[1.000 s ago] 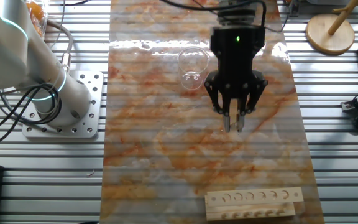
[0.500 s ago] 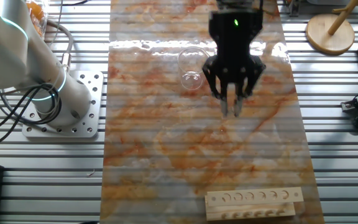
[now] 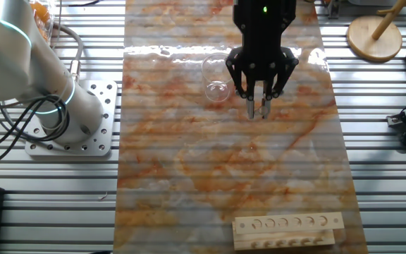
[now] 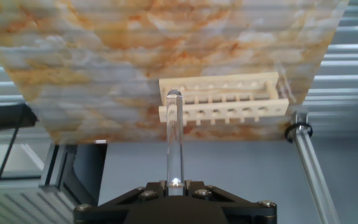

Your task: Pour out the test tube

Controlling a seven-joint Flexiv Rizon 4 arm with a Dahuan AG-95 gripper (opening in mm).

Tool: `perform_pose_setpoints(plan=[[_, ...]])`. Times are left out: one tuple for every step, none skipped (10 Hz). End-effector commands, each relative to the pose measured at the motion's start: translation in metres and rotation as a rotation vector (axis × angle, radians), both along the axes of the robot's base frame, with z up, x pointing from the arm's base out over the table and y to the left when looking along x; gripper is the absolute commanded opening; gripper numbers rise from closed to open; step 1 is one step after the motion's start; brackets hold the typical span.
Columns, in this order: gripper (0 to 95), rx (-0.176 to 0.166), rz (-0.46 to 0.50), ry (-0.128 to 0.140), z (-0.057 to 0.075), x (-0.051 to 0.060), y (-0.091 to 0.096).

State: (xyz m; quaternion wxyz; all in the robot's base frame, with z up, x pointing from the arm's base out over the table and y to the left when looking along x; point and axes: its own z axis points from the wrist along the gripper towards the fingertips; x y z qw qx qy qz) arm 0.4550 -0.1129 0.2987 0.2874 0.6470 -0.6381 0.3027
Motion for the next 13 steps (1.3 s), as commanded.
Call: perform_pose_setpoints(plan=[[0.0, 0.029, 0.008, 0.007, -0.0009, -0.0001, 0.0005], [0.0, 0.029, 0.012, 0.008, -0.0013, 0.0006, -0.0005], [0.0, 0.026, 0.020, 0.012, -0.0013, 0.0006, -0.0005], [0.0, 0.038, 0.038, 0.027, -0.0013, 0.0006, -0.0005], [0.0, 0.051, 0.049, 0.038, -0.0013, 0.0006, -0.0005], [0.0, 0.052, 0.057, 0.043, -0.0013, 0.0006, -0.0005], [0.0, 0.049, 0.074, 0.057, -0.0013, 0.0006, -0.0005], [0.0, 0.047, 0.083, 0.057, -0.0013, 0.0006, -0.0005], [0.0, 0.055, 0.098, 0.061, -0.0013, 0.0006, -0.0005], [0.0, 0.066, 0.105, 0.066, -0.0013, 0.0006, -0.0005], [0.0, 0.069, 0.106, 0.068, -0.0013, 0.0006, -0.0005], [0.0, 0.075, 0.108, 0.070, -0.0011, 0.0007, 0.0000], [0.0, 0.084, 0.109, 0.071, -0.0010, 0.0006, 0.0001]])
